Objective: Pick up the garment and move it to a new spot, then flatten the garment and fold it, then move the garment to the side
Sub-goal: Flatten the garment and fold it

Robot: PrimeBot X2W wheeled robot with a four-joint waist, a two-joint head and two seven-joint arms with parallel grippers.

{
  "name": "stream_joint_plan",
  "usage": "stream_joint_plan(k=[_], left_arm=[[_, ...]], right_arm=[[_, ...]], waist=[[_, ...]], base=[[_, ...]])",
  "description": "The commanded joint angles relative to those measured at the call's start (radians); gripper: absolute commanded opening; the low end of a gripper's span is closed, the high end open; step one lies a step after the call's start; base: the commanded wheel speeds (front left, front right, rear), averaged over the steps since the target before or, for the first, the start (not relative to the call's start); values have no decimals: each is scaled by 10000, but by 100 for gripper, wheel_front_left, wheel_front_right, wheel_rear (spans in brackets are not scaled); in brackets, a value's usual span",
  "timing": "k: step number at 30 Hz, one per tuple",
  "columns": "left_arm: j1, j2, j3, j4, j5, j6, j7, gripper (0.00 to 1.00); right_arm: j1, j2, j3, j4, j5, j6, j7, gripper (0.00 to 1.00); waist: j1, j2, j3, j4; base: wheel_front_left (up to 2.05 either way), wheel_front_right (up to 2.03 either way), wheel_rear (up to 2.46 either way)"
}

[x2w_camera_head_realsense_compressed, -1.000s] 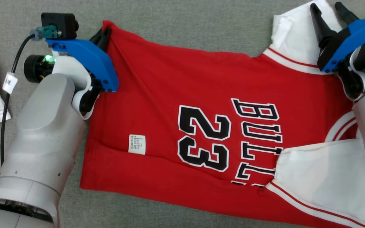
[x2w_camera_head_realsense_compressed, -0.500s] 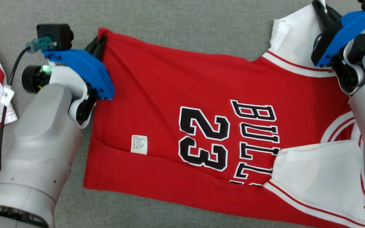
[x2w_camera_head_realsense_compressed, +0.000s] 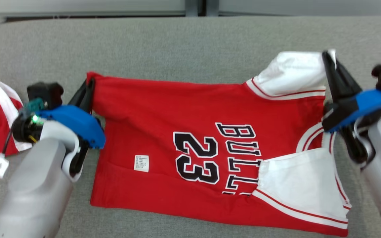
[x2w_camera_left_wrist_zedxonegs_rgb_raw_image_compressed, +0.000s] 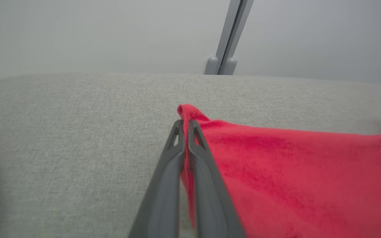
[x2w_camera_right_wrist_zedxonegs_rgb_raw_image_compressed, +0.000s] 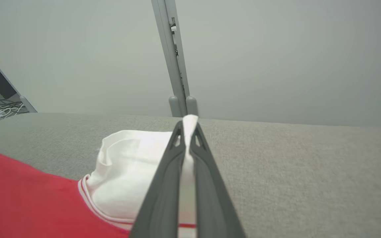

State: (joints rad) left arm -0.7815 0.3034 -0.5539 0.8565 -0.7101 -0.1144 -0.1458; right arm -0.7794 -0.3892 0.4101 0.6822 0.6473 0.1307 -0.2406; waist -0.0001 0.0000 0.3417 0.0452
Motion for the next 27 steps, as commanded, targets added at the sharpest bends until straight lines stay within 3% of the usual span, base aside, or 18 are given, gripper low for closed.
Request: stream_joint_plan(k=[1, 6, 16, 21, 22, 23, 24, 27], left_arm=[[477, 211, 31, -332, 33, 151, -164, 0], [2379, 641, 147, -1974, -216, 701, -347, 0], [5505, 1317, 466, -4880, -845, 2117, 200, 0], [6171, 1565, 472, -5595, -1057, 2412, 553, 0], [6241, 1573, 511, -5652, -1093, 2489, 581, 41], [6334, 1579, 510, -5688, -1107, 2558, 612, 100], [6410, 1564, 514, -5739, -1129, 2595, 597, 100], [6591, 1551, 714, -5780, -1097, 2742, 142, 100]], right_arm=[[731, -158, -152, -451, 66, 1, -106, 0], [3180, -104, -894, -2010, -9, 1, -153, 0], [7063, 1470, -2501, -4187, -459, 1, 687, 0], [8112, 2123, -3029, -4854, -880, 2, 1186, 0], [8262, 2214, -3117, -4926, -967, 1, 1292, 33], [8413, 2328, -3185, -4973, -1046, 1, 1404, 89], [8531, 2463, -3212, -5061, -1095, 2, 1472, 100], [8742, 2669, -3293, -5312, -1385, 2, 1450, 100]], waist=[[1, 0, -420, -303], [1, 0, -924, -464], [1, 0, -1417, -657], [1, 0, -1449, -701], [1, 0, -1456, -712], [1, 0, -1472, -726], [1, 0, -1497, -744], [1, 0, -1601, -816]], base=[[0, 0, 0], [0, 0, 0], [0, 0, 0], [0, 0, 0], [0, 0, 0], [0, 0, 0], [0, 0, 0], [0, 0, 0]])
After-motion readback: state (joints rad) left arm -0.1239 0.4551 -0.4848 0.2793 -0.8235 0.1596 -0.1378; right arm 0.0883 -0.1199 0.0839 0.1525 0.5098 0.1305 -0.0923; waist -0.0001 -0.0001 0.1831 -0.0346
